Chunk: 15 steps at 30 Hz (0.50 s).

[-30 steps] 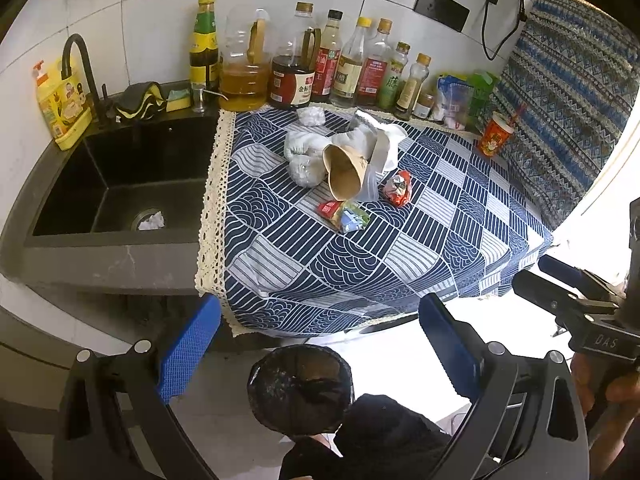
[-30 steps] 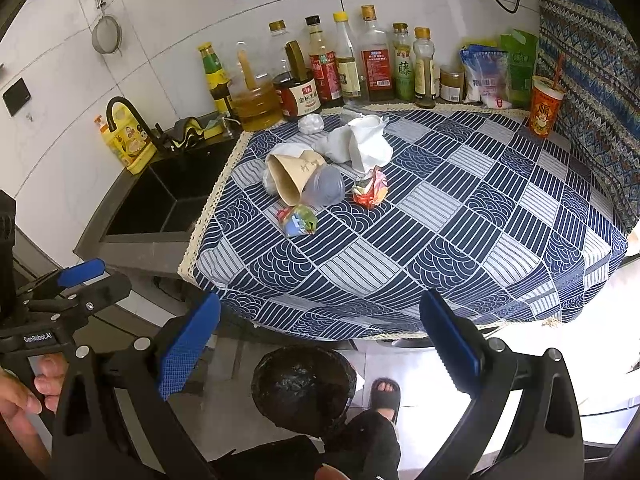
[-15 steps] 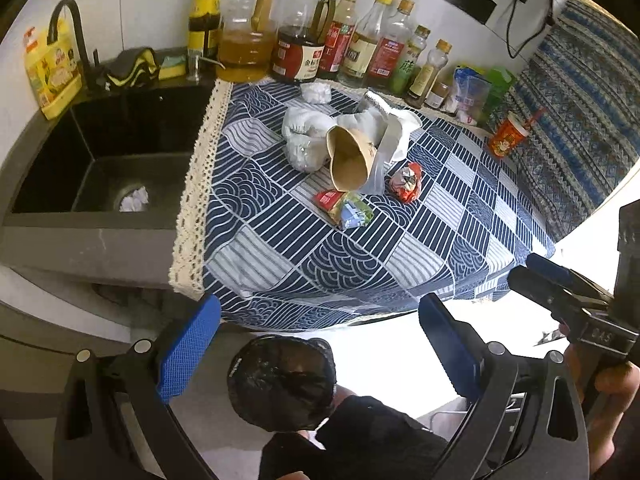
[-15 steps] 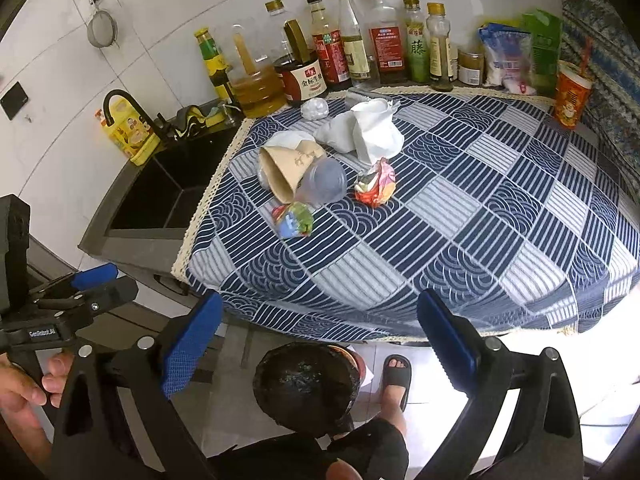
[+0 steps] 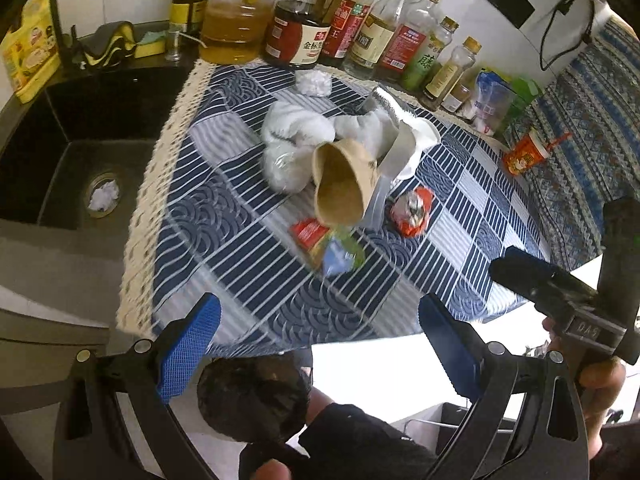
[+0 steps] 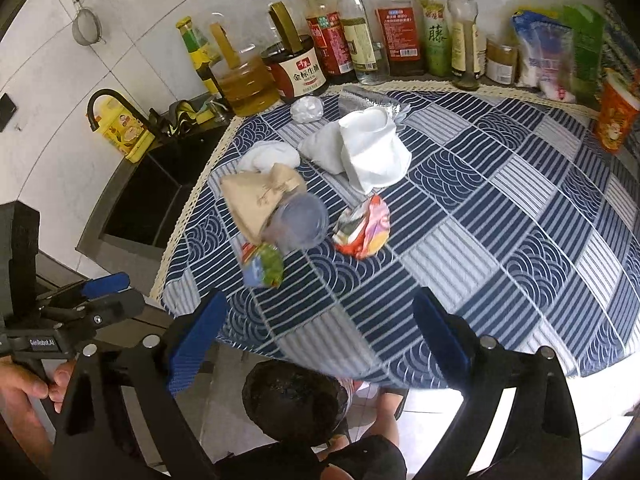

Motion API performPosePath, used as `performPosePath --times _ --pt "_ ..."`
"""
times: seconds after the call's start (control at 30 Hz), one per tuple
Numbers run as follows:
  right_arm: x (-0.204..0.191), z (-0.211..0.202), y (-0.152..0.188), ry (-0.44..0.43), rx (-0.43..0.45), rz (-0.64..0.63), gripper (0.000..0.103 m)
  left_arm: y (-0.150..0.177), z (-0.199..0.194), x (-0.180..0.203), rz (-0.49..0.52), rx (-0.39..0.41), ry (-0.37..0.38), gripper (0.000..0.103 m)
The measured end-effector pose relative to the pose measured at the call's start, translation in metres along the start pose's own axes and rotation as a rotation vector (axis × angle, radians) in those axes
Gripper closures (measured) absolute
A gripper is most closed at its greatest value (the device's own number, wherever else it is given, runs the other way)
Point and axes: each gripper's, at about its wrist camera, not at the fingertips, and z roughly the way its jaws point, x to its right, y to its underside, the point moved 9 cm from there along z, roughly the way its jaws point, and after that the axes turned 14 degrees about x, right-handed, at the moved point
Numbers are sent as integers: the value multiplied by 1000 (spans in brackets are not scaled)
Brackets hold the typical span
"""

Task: Collect trash
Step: 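Grasp the brown paper cup with the left tool while the right tool grasps the colorful wrapper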

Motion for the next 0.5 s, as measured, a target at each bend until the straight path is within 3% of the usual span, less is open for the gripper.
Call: performPosePath --times 0.5 --pt "41 75 -7 -112 -114 63 19 -43 83 15 -76 -67 9 8"
